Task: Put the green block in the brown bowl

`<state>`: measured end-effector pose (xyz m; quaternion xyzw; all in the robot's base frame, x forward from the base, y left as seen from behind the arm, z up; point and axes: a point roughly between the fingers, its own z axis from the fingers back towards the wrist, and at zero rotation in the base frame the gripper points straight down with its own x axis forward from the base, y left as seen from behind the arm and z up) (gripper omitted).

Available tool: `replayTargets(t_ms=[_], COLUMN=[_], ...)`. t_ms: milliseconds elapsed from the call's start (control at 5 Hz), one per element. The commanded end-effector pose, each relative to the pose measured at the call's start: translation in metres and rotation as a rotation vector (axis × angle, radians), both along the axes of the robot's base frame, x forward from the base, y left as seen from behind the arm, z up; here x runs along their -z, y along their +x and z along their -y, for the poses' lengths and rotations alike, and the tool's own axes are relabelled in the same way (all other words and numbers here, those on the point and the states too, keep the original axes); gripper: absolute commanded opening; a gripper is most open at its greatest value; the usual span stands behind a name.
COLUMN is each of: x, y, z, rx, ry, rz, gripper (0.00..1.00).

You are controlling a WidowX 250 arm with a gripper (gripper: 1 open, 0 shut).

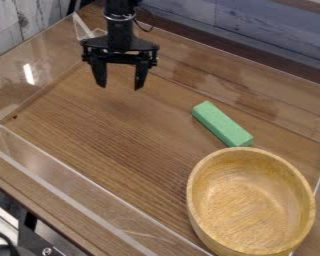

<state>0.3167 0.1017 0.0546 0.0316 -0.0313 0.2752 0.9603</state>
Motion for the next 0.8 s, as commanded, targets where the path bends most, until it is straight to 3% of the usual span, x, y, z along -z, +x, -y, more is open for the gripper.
replayTargets(t_ms=[0,400,600], x=[-0.012,0.000,0.005], y=[0.003,0.007,0.015], z=[0.009,0.050,0.064], rx=[-0.071,-0.304,-0.404], ry=[-0.006,-0.044,-0.071], rz=[0.022,0.002,-0.008], gripper=[1.00,1.00,1.00])
